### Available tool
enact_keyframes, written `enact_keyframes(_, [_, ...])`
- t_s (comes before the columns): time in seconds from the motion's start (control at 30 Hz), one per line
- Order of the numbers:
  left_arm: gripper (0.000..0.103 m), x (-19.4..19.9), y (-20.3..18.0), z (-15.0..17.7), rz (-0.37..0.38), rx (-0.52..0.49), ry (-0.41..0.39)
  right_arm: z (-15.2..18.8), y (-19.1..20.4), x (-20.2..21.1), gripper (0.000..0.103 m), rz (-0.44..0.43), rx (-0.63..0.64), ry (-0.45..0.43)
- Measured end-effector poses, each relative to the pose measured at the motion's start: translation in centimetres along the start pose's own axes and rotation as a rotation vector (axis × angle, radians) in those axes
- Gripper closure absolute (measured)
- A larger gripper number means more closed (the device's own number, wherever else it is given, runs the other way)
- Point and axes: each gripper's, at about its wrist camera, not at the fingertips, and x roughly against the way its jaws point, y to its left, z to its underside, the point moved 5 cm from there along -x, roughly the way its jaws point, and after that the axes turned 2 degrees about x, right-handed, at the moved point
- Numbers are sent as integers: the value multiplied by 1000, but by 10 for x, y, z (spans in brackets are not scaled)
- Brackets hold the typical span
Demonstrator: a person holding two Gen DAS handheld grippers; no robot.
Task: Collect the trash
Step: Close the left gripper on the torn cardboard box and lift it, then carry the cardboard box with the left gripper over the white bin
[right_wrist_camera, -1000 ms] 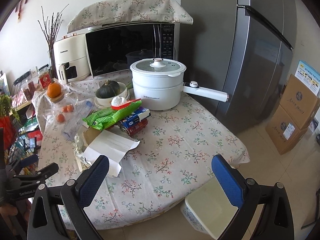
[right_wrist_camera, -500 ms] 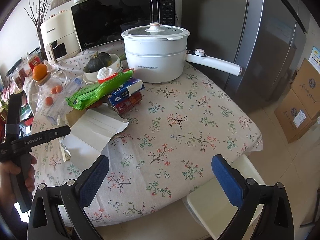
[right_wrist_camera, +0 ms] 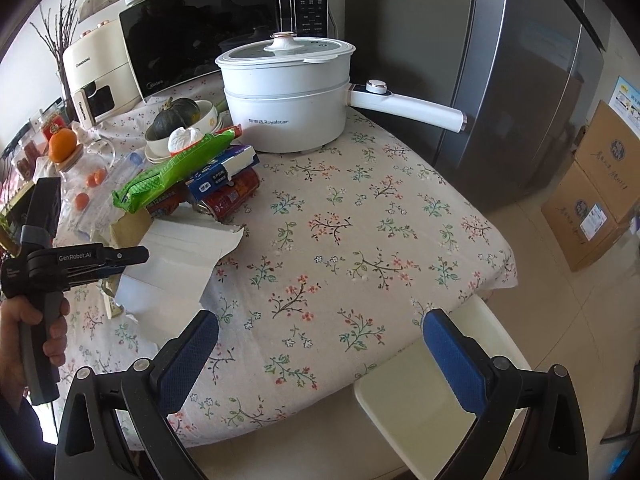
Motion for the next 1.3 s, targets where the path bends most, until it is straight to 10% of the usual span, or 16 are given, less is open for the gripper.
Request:
enact_keyframes(0.6, [103,104,-68,51,-15,-223,-173,-2,2,4,0,-35,-45,-5])
enact_keyframes(1.3, [103,226,45,48,-211,-81,-493,-12,125,-82,3,-290,-176,119])
